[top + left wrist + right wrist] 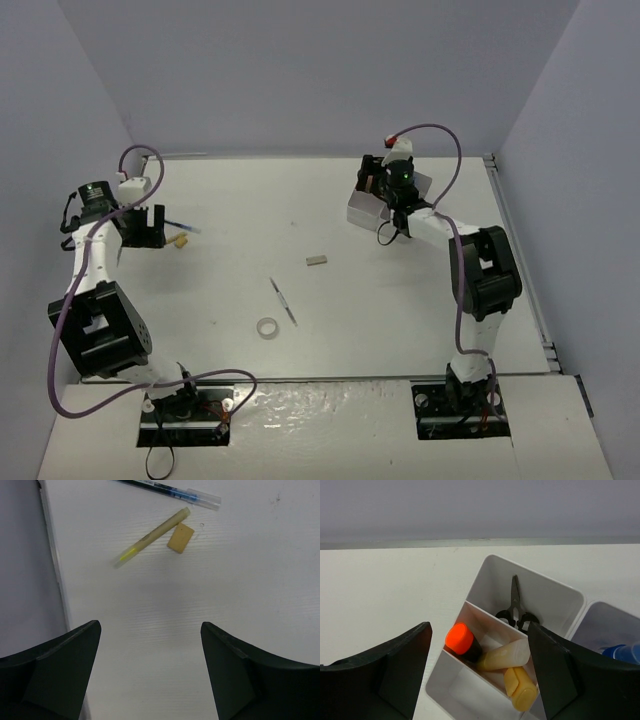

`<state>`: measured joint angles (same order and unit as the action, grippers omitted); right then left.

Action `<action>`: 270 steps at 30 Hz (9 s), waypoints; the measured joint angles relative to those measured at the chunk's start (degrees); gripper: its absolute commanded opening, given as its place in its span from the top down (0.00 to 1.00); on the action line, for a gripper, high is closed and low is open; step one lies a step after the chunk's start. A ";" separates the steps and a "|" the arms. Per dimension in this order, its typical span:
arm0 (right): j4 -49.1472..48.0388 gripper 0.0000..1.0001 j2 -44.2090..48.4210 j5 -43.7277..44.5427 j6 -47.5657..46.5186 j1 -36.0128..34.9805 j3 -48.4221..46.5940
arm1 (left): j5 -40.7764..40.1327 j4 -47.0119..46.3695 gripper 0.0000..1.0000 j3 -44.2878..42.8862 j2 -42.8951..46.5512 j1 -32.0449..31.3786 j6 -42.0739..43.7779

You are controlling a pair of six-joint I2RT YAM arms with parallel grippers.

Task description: Sort the stationery into containers

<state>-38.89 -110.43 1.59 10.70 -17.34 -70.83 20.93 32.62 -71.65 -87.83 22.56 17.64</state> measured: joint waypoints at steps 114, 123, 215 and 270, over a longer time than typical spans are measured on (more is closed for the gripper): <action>23.96 0.29 23.60 -5.33 -6.30 -3.74 6.14 | -4.64 8.41 1.00 -42.50 -46.67 -17.96 49.79; 24.13 0.29 25.53 -4.86 -6.18 -3.70 6.14 | -5.90 4.51 1.00 -49.81 -50.61 -19.05 32.29; -0.35 1.00 8.77 -12.28 -7.44 2.26 -1.90 | 11.95 -3.20 0.03 -32.05 -9.27 -24.16 -17.16; -18.54 0.34 8.83 -11.66 -15.06 8.94 16.18 | 6.52 -4.37 0.03 -12.68 -1.80 -3.82 -8.82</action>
<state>-57.43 -101.60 -10.07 -4.36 -8.40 -54.65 27.44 28.25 -84.33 -89.63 18.74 8.82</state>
